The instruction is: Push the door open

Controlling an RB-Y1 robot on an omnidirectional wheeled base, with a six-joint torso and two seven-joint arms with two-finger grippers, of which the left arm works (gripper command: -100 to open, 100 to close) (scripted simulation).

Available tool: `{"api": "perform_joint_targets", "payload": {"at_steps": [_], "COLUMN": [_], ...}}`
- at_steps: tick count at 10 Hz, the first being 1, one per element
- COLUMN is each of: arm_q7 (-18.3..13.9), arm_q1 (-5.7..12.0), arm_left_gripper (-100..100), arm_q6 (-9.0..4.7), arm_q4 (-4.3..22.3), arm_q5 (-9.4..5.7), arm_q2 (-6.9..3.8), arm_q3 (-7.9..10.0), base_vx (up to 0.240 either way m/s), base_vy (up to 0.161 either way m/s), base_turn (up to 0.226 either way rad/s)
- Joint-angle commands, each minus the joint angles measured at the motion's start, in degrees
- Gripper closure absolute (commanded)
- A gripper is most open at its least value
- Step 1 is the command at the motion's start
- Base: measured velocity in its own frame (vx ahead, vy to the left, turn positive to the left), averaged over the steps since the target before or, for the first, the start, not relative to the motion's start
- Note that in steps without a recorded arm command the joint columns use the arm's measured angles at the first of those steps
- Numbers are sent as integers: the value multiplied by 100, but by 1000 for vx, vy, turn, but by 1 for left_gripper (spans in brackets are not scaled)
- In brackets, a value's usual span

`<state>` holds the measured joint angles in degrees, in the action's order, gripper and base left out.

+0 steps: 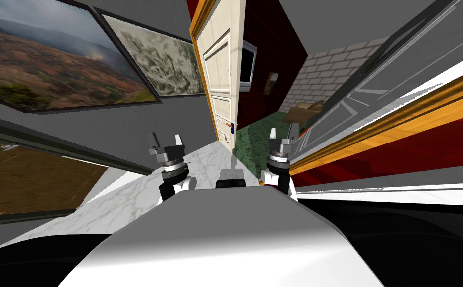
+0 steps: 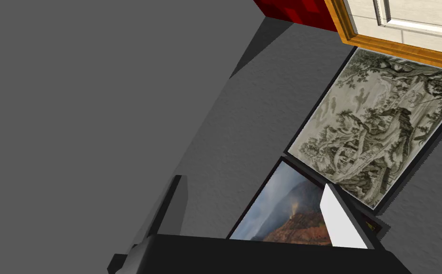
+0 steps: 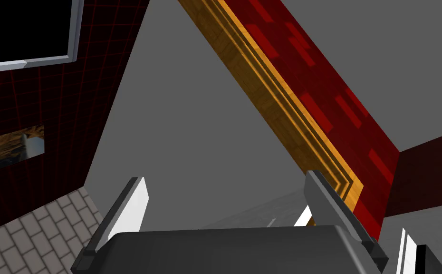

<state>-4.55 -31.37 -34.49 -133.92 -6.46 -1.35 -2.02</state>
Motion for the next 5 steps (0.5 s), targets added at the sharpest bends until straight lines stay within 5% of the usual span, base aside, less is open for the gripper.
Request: {"api": "perform_joint_targets", "payload": {"at_steps": [1,5], "arm_q7": [-7,-27], "arm_q1": [125,500], "arm_left_gripper": [-100,-100], "arm_q6": [15,59], "arm_q4": [198,796], "arm_q5": [8,31], "arm_q2": [-24,-81], "arm_q3": [-30,-122], "base_vx": [42,119], "base_vy": [36,87], "base_turn": [-97,-77]}}
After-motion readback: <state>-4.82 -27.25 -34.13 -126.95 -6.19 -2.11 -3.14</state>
